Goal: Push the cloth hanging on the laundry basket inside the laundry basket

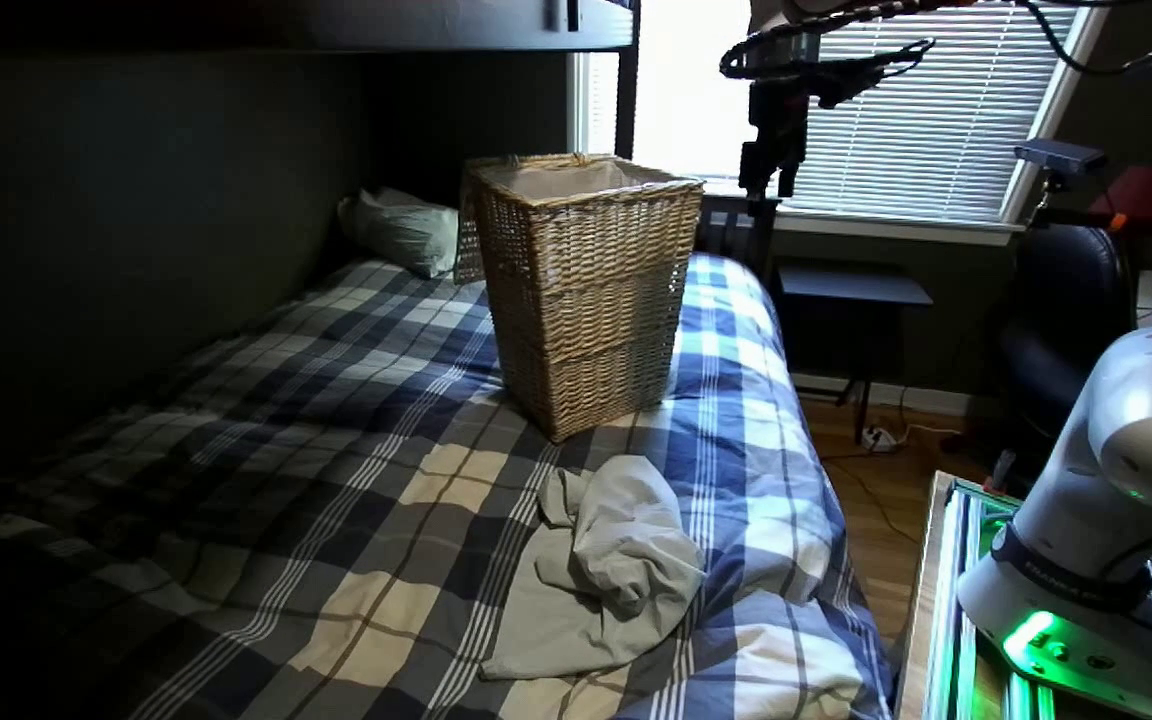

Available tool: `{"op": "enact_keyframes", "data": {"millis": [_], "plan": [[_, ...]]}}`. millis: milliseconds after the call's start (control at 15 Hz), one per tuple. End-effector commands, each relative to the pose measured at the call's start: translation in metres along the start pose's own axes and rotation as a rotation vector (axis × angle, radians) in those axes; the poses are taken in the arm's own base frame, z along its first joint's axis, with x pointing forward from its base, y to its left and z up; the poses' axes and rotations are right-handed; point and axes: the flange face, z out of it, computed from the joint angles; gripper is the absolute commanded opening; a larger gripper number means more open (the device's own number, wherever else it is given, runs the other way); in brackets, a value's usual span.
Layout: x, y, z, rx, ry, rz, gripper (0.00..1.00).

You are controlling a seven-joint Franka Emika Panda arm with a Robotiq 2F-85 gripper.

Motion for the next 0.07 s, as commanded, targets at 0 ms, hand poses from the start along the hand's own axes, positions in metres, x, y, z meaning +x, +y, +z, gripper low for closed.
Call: {"op": "enact_keyframes", "data": {"millis": [0], "plan": [[-0.0006, -0.0001, -0.0006, 0.0, -0.001, -0.002, 1.0]]}}
